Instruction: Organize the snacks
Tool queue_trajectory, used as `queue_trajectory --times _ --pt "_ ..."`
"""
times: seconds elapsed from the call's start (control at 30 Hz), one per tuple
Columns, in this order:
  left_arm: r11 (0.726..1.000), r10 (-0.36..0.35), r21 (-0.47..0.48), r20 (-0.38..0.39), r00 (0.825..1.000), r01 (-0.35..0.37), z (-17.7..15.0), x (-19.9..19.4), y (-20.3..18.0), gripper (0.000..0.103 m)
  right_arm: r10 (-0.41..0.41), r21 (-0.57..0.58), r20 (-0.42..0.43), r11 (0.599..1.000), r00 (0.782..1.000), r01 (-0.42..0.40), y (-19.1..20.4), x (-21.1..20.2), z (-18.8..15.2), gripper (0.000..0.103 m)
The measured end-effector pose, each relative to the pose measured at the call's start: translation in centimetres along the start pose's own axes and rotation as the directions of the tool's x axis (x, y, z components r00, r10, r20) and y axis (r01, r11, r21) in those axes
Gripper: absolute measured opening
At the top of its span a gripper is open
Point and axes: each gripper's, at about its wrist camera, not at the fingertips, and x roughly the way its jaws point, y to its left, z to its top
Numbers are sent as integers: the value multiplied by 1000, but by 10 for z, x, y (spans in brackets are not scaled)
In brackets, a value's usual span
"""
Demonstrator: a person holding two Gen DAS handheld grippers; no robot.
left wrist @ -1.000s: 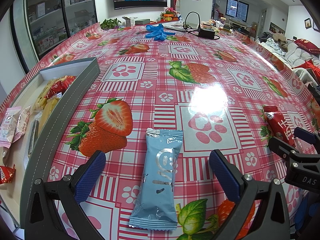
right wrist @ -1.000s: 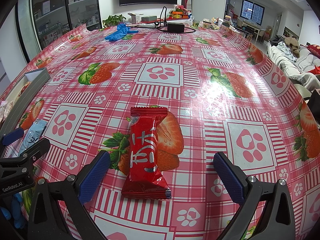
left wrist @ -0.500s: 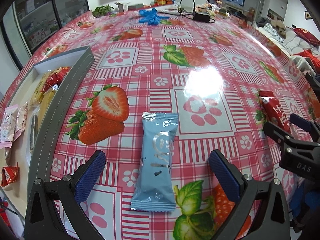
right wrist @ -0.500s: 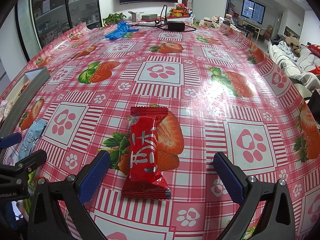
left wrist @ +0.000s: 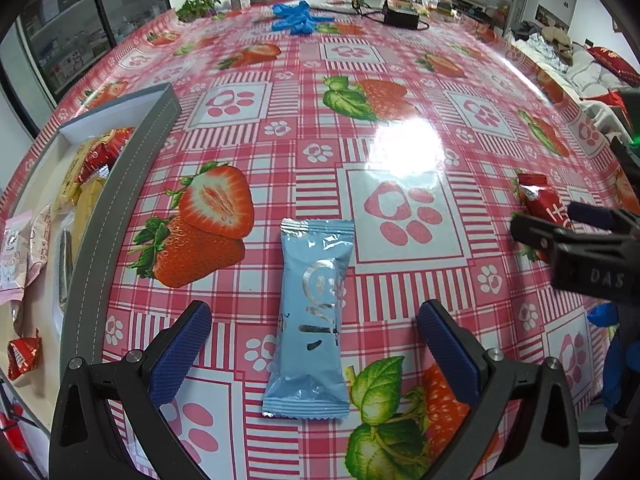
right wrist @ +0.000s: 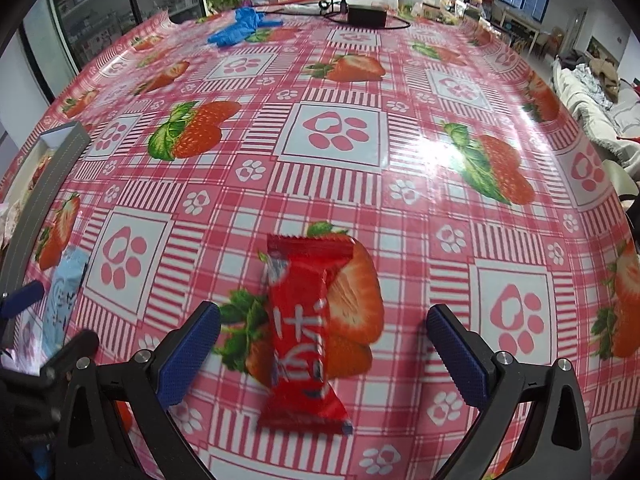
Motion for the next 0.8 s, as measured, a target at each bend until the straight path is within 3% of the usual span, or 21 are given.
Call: queue_trajectory --times 0.43,0.53,0.6,0.63,0.67,0.7,0.73,0.8 --pt "1000 -2 10 -5 1000 2 -1 -1 -4 102 11 -33 -37 999 999 -13 5 4 9 103" --pt "1000 -16 26 -14 1000 17 0 -3 -7 92 11 -33 -46 999 999 -13 6 5 10 102" --pt "998 -30 49 -7 1000 30 -1 -7 -11 79 16 -44 -35 999 999 -18 9 1 10 93" --pt "998 -36 59 -1 999 36 -2 -10 -13 65 20 -48 -29 999 999 -21 10 -1 9 79" --pt "997 -40 69 6 999 40 -1 -12 -15 56 24 -54 -22 998 999 -25 12 -4 9 58" --pt "996 -49 77 9 999 48 -1 -14 -17 32 28 -59 -16 998 999 -29 14 -7 9 44" --pt "995 -59 83 6 998 58 0 -15 -18 25 31 -58 -16 998 999 -32 14 -8 9 23" --pt "994 -91 66 -8 996 91 0 -17 -14 25 60 -37 -20 997 998 -60 13 -9 7 23"
